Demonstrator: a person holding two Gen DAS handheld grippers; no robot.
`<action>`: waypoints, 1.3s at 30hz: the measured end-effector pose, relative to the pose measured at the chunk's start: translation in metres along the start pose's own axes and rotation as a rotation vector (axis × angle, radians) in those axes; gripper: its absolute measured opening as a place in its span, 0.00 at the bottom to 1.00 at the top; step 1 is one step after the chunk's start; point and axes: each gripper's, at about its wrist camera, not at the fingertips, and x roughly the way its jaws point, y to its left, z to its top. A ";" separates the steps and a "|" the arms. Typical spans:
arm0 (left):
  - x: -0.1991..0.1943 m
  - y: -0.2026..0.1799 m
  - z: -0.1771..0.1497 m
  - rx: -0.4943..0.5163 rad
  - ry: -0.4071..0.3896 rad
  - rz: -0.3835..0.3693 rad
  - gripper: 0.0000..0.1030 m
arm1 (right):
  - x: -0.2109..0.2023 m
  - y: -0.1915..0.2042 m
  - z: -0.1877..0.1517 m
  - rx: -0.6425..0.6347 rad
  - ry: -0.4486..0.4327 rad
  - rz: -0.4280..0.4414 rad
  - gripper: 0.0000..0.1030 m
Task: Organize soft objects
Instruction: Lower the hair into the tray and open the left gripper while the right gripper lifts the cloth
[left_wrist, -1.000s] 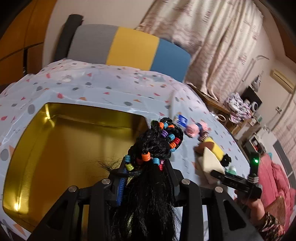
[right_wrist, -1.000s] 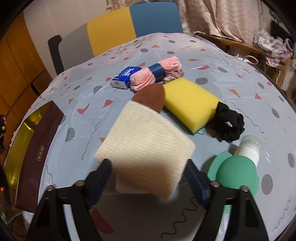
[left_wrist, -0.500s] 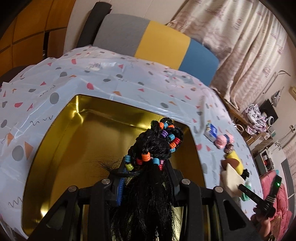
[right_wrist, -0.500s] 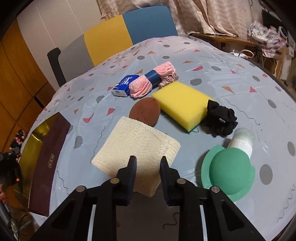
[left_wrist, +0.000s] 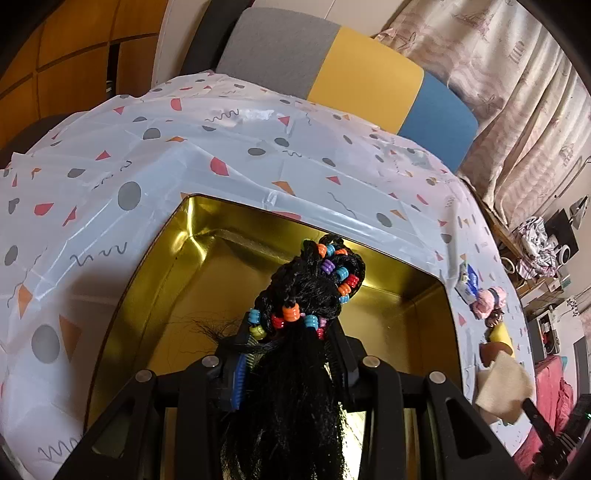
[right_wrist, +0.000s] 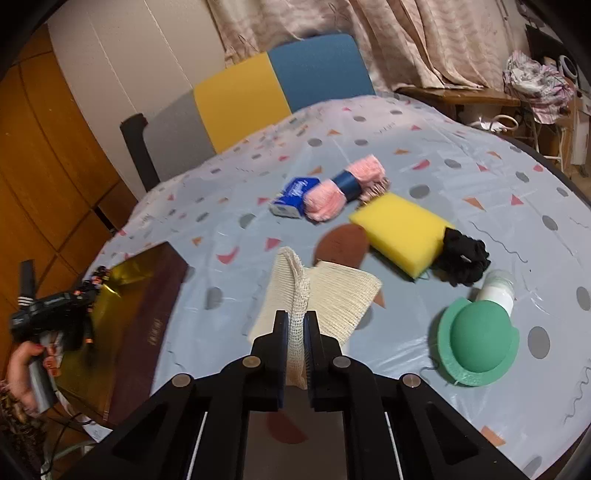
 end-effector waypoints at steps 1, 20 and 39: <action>0.001 0.001 0.002 0.001 -0.001 0.003 0.34 | -0.004 0.005 0.000 -0.004 -0.010 0.008 0.07; 0.016 0.015 0.021 0.080 -0.012 0.210 0.66 | -0.029 0.051 0.012 -0.012 -0.069 0.108 0.07; -0.067 -0.013 -0.056 0.005 -0.201 -0.041 0.66 | -0.037 0.090 0.040 -0.038 -0.125 0.196 0.07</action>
